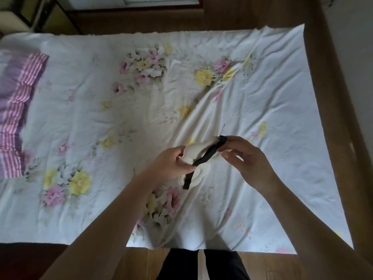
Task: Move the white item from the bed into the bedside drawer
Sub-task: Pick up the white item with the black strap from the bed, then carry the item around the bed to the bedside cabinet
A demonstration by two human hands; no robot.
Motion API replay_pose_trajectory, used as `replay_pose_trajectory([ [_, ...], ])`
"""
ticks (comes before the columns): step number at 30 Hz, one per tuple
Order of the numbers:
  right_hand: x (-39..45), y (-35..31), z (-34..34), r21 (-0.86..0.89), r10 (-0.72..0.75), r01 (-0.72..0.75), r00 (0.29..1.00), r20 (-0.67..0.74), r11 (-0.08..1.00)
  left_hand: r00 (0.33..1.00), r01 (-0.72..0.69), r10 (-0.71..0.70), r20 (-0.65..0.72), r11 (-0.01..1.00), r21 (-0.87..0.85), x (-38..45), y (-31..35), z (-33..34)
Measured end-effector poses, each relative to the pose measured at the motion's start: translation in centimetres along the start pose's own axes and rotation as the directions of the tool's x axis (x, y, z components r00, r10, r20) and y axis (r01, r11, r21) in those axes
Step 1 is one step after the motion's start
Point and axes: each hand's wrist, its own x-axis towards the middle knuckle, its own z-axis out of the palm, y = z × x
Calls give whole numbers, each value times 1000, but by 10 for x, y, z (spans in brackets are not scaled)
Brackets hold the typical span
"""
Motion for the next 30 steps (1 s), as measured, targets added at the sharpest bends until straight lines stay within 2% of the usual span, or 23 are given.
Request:
replay_pose_trajectory([
  [5,-22,-45,25,176,57,-60,998,21,983,993,-8,-15,-121,982,-191,-42,27,-5],
  [7,-29,-58,36,161,49,-57,997,51,985,980,-64,-1,-197,944,-323,-60,38,-10],
  [9,-37,-67,44,78,58,-62,997,51,995,980,-65,-24,-198,901,-429,-78,49,-18],
  [13,-51,-78,59,-131,36,-48,995,-90,990,980,-166,75,-186,827,-538,-104,61,-30],
  [15,-56,-82,67,-64,77,-90,980,-186,994,970,-227,128,-209,788,-573,-113,64,-36],
  [17,-58,-89,74,189,260,-226,949,-177,956,949,-294,170,-265,779,-553,-123,69,-40],
  [18,-58,-93,77,341,345,-295,934,-96,893,936,-323,181,-301,782,-533,-127,71,-42],
  [21,-63,-108,90,723,442,-425,878,183,544,903,-372,215,-373,827,-422,-136,78,-45],
  [23,-69,-116,99,828,436,-420,866,245,371,888,-385,235,-395,850,-360,-140,82,-45],
  [26,-73,-126,108,878,377,-376,891,255,296,868,-368,219,-446,886,-282,-145,87,-42],
  [28,-72,-131,111,879,383,-361,894,232,310,834,-407,317,-452,906,-116,-146,85,-44],
  [30,-71,-134,109,871,398,-331,900,177,362,824,-437,427,-373,897,60,-147,80,-52],
])
